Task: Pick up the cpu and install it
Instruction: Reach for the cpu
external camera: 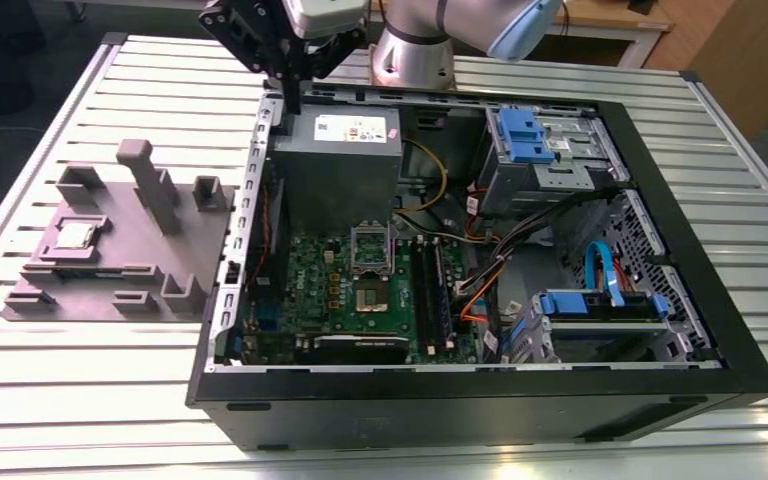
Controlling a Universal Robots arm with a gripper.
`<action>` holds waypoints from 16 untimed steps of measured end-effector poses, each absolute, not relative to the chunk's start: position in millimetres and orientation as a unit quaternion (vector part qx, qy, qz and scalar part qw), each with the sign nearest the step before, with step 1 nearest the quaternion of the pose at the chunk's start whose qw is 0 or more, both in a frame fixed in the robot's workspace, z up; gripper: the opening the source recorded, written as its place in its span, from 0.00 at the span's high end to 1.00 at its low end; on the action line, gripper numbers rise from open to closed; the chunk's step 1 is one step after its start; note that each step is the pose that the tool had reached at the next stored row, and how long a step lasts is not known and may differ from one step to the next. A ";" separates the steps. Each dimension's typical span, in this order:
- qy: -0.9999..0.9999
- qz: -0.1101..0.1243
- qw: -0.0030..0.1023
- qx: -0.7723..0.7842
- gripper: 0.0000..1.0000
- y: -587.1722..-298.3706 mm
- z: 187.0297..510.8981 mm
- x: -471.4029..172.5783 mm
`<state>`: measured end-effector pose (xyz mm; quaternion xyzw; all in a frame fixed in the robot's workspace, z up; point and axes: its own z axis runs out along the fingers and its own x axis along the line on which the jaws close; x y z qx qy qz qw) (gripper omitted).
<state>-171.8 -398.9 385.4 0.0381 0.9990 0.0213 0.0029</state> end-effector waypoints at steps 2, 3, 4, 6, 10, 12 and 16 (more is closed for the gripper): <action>0.999 0.021 0.003 0.038 0.90 -398.9 385.2 -172.2; 0.999 0.021 0.002 0.038 0.90 -398.9 385.1 -172.5; 0.999 0.021 0.002 0.038 0.90 -398.9 385.0 -172.8; 0.999 0.021 0.002 0.038 0.90 -398.9 384.8 -173.6; 0.999 0.021 0.002 0.038 0.90 -398.9 384.6 -176.3; 0.999 0.021 0.002 0.038 0.90 -398.9 384.5 -177.6; 0.999 0.021 0.002 0.038 0.90 -398.9 384.3 -179.6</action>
